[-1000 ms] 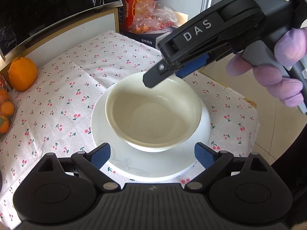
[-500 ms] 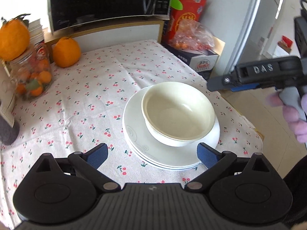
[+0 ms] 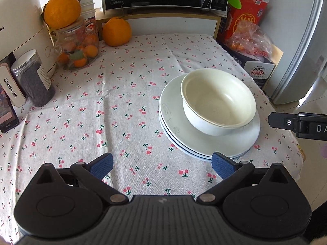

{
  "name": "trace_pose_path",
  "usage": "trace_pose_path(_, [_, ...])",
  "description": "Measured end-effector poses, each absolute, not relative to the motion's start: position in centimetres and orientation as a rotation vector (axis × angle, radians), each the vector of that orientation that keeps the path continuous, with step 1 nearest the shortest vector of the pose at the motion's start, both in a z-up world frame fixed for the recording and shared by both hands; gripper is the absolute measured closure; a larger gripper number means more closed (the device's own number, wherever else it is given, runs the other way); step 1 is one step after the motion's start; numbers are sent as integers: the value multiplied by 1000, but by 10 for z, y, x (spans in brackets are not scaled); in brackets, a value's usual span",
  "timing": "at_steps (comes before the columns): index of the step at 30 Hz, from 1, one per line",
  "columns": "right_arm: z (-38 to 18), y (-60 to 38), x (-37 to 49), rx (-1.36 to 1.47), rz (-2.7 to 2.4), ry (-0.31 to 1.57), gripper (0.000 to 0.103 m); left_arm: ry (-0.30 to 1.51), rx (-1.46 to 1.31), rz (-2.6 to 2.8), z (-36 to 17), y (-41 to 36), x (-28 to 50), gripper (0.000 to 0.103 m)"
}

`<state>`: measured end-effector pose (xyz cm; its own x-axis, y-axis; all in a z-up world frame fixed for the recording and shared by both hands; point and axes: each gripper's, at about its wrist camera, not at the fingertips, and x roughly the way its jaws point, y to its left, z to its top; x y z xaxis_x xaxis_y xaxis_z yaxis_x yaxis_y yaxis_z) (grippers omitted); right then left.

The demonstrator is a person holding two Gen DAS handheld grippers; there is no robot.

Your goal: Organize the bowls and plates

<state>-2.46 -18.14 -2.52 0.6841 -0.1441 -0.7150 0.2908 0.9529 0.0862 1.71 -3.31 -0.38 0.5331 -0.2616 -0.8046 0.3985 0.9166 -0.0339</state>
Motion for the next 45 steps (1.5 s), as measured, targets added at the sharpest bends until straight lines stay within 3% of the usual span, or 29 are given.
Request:
trace_pose_path(14, [-55,-174,-15,189,-258,933,15,962,239,-309,-15,-44,6,0])
trace_pose_path(45, [-66,-171,-12,166,-265,975,15,967,276,-325,-17,-50,2,0])
